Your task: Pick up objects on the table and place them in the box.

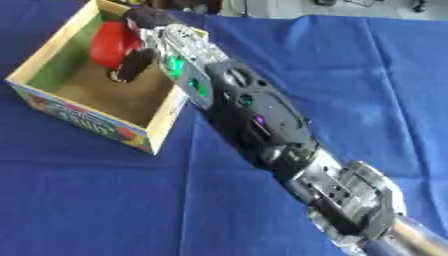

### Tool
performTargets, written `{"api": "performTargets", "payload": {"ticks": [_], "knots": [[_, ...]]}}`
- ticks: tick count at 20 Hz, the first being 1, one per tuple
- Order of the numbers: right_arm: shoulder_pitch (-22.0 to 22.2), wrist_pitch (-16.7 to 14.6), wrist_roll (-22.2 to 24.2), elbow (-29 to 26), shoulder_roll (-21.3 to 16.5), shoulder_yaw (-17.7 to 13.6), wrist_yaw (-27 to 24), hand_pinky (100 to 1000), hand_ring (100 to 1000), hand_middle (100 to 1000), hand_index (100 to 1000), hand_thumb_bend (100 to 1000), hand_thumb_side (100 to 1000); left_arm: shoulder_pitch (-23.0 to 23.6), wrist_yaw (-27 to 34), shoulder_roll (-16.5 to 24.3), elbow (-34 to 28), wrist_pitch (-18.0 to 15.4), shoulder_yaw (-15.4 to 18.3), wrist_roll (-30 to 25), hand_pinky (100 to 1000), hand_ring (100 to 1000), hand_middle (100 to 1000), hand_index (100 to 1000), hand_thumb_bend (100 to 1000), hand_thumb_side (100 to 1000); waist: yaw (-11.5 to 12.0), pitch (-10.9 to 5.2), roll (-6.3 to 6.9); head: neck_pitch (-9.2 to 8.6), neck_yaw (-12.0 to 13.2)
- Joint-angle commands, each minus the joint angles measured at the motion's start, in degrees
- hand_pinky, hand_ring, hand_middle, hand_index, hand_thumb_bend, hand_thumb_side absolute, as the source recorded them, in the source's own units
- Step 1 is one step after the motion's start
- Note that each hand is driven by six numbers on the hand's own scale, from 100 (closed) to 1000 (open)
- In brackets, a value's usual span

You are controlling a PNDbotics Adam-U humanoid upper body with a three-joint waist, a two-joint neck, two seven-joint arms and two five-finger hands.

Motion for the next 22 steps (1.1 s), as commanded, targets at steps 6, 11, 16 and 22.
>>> {"api": "performTargets", "payload": {"ticks": [6,11,16,22], "knots": [[-0.8,-3.1,1.2,2.2,1.6,-2.2,7.7,463,479,475,624,100,362,-0.9,0.1,0.3,-1.1,-0.1,-0.4,0.6,571,922,831,625,100,902,0.1,-1.19,0.43,-0.55,-0.4],[-0.9,-4.6,2.5,3.1,2.5,-3.2,11.2,559,583,602,755,100,441,-1.1,0.1,0.2,-1.1,-0.1,-0.5,0.5,571,922,831,624,100,902,0.2,-0.99,0.29,-0.72,-0.7],[-1.1,-5.6,3.2,2.7,2.7,-3.5,12.5,726,755,795,902,143,692,-1.1,0.1,0.2,-1.1,-0.1,-0.5,0.5,571,922,830,623,100,901,0.2,-0.91,0.28,-0.76,-0.7],[-1.1,-5.5,2.8,2.1,2.6,-3.7,13.4,836,873,892,962,383,815,-1.0,0.2,0.1,-1.1,0.0,-0.6,0.4,571,922,830,622,100,900,0.3,-0.83,0.33,-0.93,-0.8]]}}
